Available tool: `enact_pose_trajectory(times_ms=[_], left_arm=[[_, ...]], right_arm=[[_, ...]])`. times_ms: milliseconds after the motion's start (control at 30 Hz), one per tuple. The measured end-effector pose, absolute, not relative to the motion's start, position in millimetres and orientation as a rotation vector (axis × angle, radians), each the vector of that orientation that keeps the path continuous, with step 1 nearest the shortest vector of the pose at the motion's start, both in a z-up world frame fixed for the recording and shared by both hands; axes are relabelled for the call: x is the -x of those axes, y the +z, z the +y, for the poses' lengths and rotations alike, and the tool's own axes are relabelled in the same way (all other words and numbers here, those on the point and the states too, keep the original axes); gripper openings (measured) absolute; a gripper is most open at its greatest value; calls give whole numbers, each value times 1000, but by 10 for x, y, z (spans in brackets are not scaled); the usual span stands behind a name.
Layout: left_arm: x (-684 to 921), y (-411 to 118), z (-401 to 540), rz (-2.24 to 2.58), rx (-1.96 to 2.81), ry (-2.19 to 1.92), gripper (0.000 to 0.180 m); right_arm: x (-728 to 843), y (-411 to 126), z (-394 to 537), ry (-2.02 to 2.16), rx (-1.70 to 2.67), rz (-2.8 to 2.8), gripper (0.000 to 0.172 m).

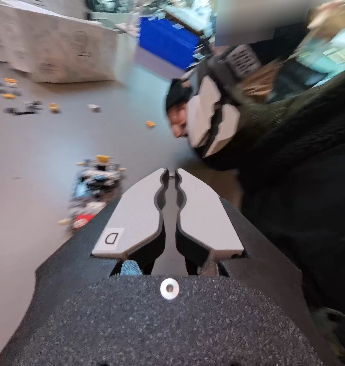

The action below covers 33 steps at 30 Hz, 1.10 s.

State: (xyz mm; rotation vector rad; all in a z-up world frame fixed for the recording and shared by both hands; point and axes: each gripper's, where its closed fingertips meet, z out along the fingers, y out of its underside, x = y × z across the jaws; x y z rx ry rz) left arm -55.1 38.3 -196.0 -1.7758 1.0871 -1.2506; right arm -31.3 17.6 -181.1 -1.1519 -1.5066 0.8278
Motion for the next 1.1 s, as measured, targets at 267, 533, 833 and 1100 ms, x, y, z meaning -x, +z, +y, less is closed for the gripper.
enact_pose_trajectory(times_ms=[267,533,833,1100], left_arm=[[1722,-2371,1332,795,2088,-283,6],[2099,-2570,1445,643,2235,-147,37],[2107,-2595,1399,680,2256,-178,56],[1806,-2385,1303,765,2111,-334,35]], right_arm=[[236,-2313,156,837,1353,-1714,17],[377,-2748,-254,832,1438,-1986,33],[590,-2861,-243,756,1386,-2035,33],[626,-2914,-326,753,1326,-2117,8]])
